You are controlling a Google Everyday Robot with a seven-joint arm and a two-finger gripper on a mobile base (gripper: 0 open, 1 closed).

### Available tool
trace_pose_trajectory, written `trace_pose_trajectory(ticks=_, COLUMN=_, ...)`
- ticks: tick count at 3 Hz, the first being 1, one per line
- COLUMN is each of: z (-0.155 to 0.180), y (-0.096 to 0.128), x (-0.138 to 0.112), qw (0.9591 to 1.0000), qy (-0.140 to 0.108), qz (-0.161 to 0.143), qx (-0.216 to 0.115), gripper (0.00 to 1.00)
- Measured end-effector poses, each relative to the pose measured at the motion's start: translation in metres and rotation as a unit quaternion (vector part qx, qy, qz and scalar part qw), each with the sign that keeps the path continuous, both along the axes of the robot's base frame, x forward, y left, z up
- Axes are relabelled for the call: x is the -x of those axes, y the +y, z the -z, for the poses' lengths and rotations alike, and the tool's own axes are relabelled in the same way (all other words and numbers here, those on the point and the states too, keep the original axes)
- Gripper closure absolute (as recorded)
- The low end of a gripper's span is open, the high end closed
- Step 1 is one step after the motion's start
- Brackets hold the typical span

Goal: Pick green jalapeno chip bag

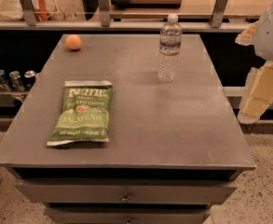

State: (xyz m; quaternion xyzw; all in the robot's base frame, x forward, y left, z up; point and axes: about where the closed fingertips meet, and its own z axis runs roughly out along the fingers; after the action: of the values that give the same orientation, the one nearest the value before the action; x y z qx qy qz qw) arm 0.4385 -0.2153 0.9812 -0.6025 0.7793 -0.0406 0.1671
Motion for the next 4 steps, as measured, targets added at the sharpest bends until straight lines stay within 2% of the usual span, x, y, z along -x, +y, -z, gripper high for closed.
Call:
trace_pose_trajectory(ticks=1, z=0.0, y=0.0, x=0.0, qw=1.0, qy=0.0, qz=0.0, qx=0.0, gripper=0.0)
trace_pose_trajectory(ticks=2, z=-0.006, y=0.007, x=-0.003, qw=0.9998, qy=-0.004, qz=-0.019, qx=-0.009, gripper=0.0)
trace_pose_trajectory(ticks=3, z=-0.005, y=0.052, x=-0.006, qw=0.9945, qy=0.002, qz=-0.103, qx=0.016, gripper=0.0)
trace_pose_trajectory(ticks=4, z=0.006, y=0.135, x=-0.008, qw=0.9727, qy=0.003, qz=-0.225, qx=0.055, gripper=0.0)
